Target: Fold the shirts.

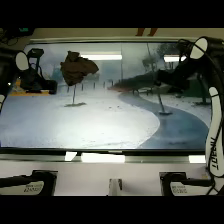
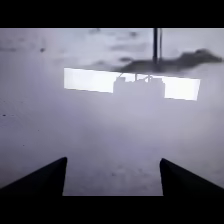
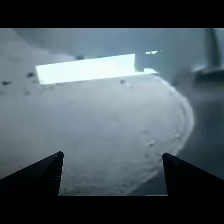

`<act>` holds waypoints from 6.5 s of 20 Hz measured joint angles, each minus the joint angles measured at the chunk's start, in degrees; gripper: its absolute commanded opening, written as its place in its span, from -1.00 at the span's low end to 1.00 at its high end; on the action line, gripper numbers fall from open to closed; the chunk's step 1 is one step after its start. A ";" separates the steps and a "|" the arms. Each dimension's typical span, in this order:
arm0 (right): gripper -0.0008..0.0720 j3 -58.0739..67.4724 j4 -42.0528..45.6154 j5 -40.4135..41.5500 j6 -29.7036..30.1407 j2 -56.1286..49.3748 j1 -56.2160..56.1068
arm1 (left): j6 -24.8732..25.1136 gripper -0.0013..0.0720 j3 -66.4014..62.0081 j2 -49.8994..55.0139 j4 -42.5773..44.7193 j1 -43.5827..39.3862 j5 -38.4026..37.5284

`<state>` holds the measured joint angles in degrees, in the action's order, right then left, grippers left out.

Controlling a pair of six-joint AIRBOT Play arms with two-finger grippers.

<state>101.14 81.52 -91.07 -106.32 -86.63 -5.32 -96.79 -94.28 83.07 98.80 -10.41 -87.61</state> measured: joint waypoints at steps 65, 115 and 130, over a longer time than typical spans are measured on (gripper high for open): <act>0.55 4.55 0.76 11.72 10.23 9.44 -0.26 | 21.38 -0.87 -15.02 -13.11 -41.48 1.11 43.41; 0.93 -60.22 -28.94 26.97 14.27 14.47 -18.88 | 11.08 -0.87 45.22 -2.08 -47.84 -12.35 26.34; -0.91 -57.07 -35.58 31.28 18.88 10.91 -16.37 | 10.14 -0.87 41.07 -14.08 -41.81 -10.67 28.13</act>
<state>44.07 45.93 -59.79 -87.44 -75.72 -21.69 -86.65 -53.21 68.99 56.99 -21.08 -59.48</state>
